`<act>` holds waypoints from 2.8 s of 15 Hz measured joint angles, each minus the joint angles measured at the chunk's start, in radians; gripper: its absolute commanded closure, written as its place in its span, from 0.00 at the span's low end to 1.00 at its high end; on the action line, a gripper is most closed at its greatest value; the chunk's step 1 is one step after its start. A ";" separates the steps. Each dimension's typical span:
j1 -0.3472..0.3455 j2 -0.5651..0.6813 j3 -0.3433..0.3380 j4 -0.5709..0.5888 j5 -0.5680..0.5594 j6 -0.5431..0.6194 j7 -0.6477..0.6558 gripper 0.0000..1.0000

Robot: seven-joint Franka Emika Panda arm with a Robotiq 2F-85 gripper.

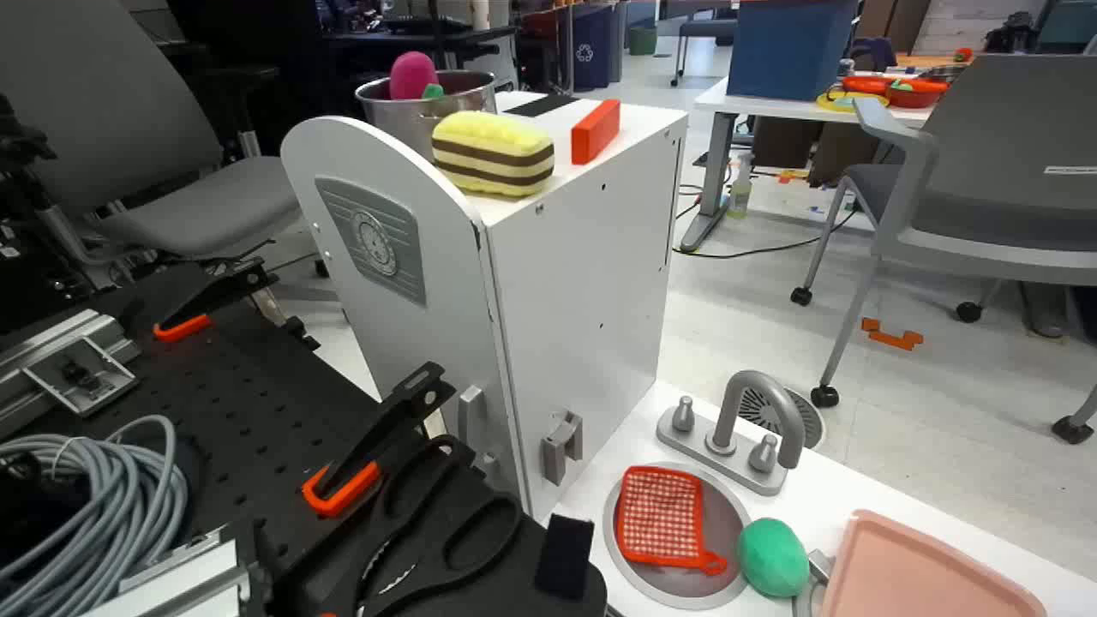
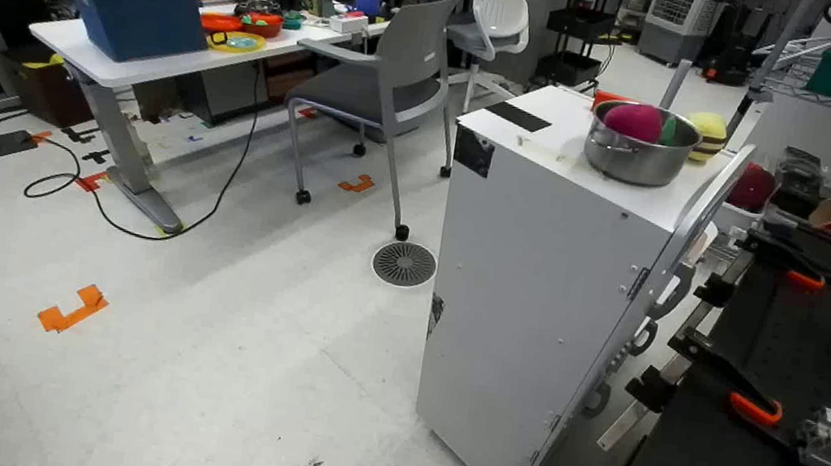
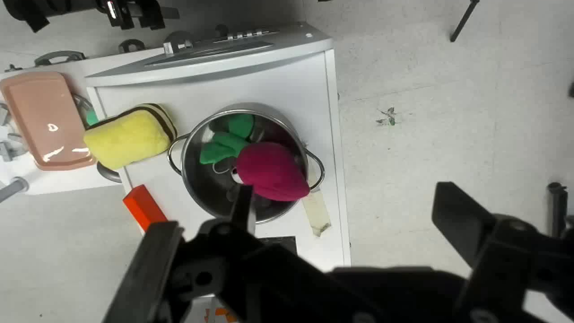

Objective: Remove the purple plushy from the pot and put it in the sink

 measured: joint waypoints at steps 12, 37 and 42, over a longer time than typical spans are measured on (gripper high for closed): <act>0.000 0.000 0.000 0.000 0.000 0.000 0.000 0.00; -0.018 0.089 -0.140 0.011 -0.001 0.040 -0.073 0.00; -0.014 0.198 -0.140 0.072 -0.029 0.071 -0.077 0.00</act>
